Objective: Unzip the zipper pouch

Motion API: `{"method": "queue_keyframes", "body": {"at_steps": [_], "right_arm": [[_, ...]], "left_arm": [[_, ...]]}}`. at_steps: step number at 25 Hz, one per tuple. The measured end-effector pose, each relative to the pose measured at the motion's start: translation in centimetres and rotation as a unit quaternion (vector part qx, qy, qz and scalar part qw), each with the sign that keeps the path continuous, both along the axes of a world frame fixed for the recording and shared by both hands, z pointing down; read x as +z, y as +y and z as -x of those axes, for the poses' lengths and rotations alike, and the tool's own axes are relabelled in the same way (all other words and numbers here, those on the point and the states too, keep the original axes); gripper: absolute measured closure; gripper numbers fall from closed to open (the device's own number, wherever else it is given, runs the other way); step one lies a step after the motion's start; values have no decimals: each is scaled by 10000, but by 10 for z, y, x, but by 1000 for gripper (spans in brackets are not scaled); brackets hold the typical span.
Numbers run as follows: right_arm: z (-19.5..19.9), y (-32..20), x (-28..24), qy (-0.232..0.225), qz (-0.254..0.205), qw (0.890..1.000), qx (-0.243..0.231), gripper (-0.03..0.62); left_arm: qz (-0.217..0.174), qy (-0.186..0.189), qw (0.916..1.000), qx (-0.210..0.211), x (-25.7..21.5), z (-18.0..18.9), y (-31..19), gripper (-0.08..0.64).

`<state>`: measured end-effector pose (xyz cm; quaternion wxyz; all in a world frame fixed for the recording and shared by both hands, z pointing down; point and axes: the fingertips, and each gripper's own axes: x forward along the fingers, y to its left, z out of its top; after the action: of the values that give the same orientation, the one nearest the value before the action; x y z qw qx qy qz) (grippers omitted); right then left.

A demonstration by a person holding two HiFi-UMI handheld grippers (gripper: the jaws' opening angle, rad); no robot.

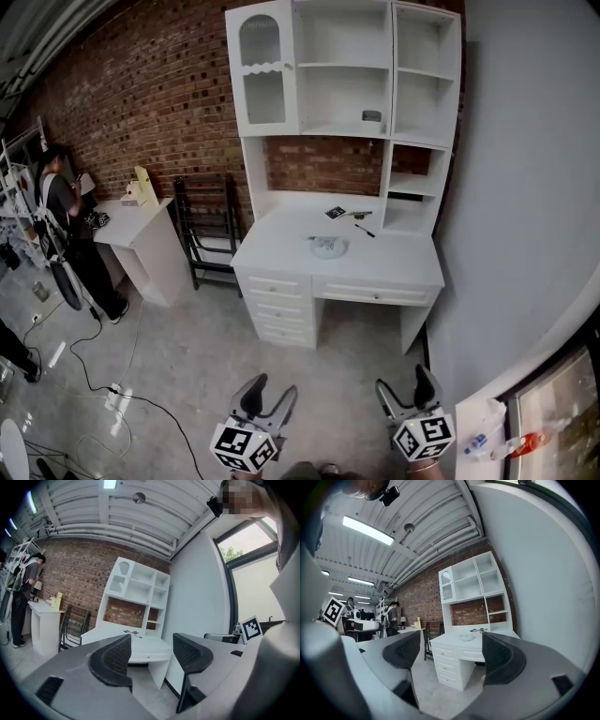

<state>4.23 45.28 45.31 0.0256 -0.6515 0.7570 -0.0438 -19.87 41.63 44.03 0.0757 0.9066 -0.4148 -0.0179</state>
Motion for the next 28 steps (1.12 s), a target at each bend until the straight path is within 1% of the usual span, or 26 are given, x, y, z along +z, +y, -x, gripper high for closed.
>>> {"method": "queue_keyframes", "body": {"at_steps": [1,2,4,7,9,13,16,20,24,26,28], "right_arm": [[1,-1,-2,0,-71,10000,-33,176],[2,-2,-4,21,-139,9999,-70,117],[4,-5,-5,124,-206,9995,-190,64],[8,-8,-3,311,-191,9989,-303,18],[10,-9,-1,387,-162,9986,-315,17],[12,-13,-7,463,-206,9979,-398,17],[4,-19,-11,318,-221,9985,-384,17],[-2,-28,-4,94,-117,9992,-379,17],[4,-34,3,220,-28,9987,-452,17],[4,-37,2,269,-53,9984,-496,17],[2,-41,3,219,-72,9984,-515,17]], "left_arm": [[-57,57,10000,-12,-3,0,0,279],[-117,99,9999,-36,-5,0,0,235],[-195,138,9997,-88,-8,-1,-2,163],[-155,208,9997,-46,-10,-5,-3,43],[-120,270,9996,-11,-12,-7,-1,-8],[-48,157,9998,59,-11,-11,-2,-11],[8,103,9999,95,-11,-15,-4,-11],[56,45,10000,43,-6,-14,-4,-11],[199,63,9998,8,1,-12,-10,-11],[201,12,9998,82,3,-18,-14,-11],[147,-77,9997,204,5,-26,-19,-11]]}}
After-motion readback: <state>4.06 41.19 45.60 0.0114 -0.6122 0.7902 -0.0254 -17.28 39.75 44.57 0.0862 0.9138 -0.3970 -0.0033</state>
